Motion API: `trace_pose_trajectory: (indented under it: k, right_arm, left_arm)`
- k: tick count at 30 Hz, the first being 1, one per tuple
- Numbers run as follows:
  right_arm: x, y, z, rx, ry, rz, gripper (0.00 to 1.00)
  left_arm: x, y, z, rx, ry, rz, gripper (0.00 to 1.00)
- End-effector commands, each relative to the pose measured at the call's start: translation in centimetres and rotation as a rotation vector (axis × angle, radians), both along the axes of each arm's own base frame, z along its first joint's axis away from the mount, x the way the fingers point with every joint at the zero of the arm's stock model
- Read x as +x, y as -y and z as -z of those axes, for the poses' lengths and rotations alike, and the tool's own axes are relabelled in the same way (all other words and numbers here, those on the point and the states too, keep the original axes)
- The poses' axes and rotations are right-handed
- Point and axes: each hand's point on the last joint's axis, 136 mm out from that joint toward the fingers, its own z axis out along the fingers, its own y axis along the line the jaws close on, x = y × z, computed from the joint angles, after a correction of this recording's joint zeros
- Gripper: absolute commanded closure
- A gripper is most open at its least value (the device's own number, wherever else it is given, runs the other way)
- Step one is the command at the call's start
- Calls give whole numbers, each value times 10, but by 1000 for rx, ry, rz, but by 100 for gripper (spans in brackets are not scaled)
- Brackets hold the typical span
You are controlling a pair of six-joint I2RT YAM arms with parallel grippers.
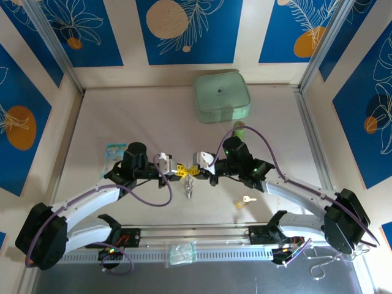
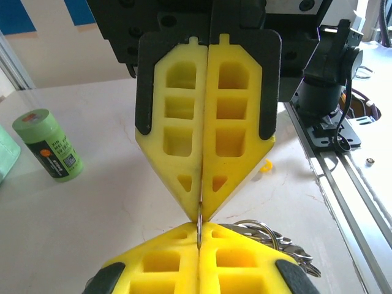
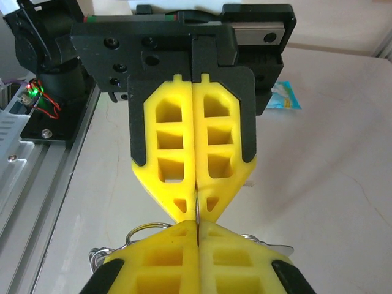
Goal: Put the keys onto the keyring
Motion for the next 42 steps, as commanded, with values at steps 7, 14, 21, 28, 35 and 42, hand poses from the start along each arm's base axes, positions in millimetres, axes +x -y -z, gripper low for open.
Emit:
trace_pose_trajectory:
  k: [7, 14, 21, 28, 35, 42]
  right_arm:
    - [-5, 3, 4, -4, -9, 0, 100]
    - [14, 30, -5, 73, -59, 231, 72]
    - [35, 120, 49, 41, -617, 1042, 70]
    - [-23, 193, 102, -156, -1079, 1556, 71]
    - [-52, 226, 134, -336, -1186, 1764, 66]
    - [-49, 233, 155, -392, -1248, 1835, 66]
  left_arm:
    - [1, 0, -18, -21, 89, -19, 100]
    - [10, -1, -15, 10, 109, -74, 100]
    - [29, -2, -17, 47, 39, -192, 100]
    - [35, 0, -17, 47, -1, -230, 100]
    - [35, 1, -12, 65, -20, -244, 100]
    - [28, 4, -9, 77, -8, -217, 100]
